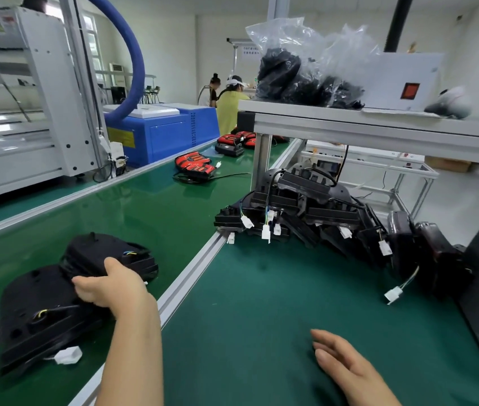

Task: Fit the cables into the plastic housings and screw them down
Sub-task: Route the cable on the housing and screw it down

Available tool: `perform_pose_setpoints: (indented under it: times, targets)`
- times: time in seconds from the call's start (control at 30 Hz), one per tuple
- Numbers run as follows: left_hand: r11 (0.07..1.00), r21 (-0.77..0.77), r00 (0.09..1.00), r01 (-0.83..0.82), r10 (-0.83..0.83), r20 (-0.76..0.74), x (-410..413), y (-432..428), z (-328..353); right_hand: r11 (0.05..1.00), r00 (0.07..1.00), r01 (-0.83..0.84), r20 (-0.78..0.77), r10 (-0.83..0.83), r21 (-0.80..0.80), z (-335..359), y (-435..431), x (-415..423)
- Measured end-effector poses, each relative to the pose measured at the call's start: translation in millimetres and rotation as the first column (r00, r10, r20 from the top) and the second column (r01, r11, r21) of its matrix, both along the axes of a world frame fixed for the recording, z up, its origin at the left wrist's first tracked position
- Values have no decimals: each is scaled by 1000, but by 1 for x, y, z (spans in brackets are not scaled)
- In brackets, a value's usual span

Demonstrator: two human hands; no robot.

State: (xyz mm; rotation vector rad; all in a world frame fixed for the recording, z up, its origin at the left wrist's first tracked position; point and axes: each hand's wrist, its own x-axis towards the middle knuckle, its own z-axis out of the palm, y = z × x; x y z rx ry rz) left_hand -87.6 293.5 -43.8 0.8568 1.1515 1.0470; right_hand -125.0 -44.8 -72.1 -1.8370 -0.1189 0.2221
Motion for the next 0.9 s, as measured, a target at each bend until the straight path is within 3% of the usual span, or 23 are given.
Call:
perform_pose_setpoints:
  times: [0.13,0.23,0.3,0.37,0.43,0.53,0.6,0.7,0.8,0.9]
  targets:
    - [981,194,1000,-6,6,-3,-7,-14,6,1000,1000,-17,-4,17,-10,-2,-5,1]
    - [909,415,999,-47,34,37,-7,-31,16,1000,1000,-13,13,13,-26,-3,-13,2]
    - [867,498,994,21,-72,83,5,-50,27,999,1000,0,29,1,-42,-3,-22,5]
    - [837,509,955,203,-283,84,26,-76,40,995,998,11,61,-5,-99,-3,-35,9]
    - [719,554,866,420,-500,-7,50,-107,53,981,993,45,119,-23,-190,-4,-52,16]
    - [390,667,701,635,-653,-286,93,-155,69,931,972,152,223,-80,-331,-11,-75,27]
    - [146,700,640,699,-564,-521,126,-180,76,885,959,201,268,-91,-420,-18,-84,31]
    - [-135,663,629,736,-223,-745,169,-199,81,833,934,235,353,-52,-500,-25,-89,30]
    - [-271,586,625,764,84,-776,202,-194,85,811,901,216,430,48,-543,-29,-91,28]
    - [-359,494,588,792,228,-776,217,-183,89,815,890,233,455,41,-530,-34,-94,28]
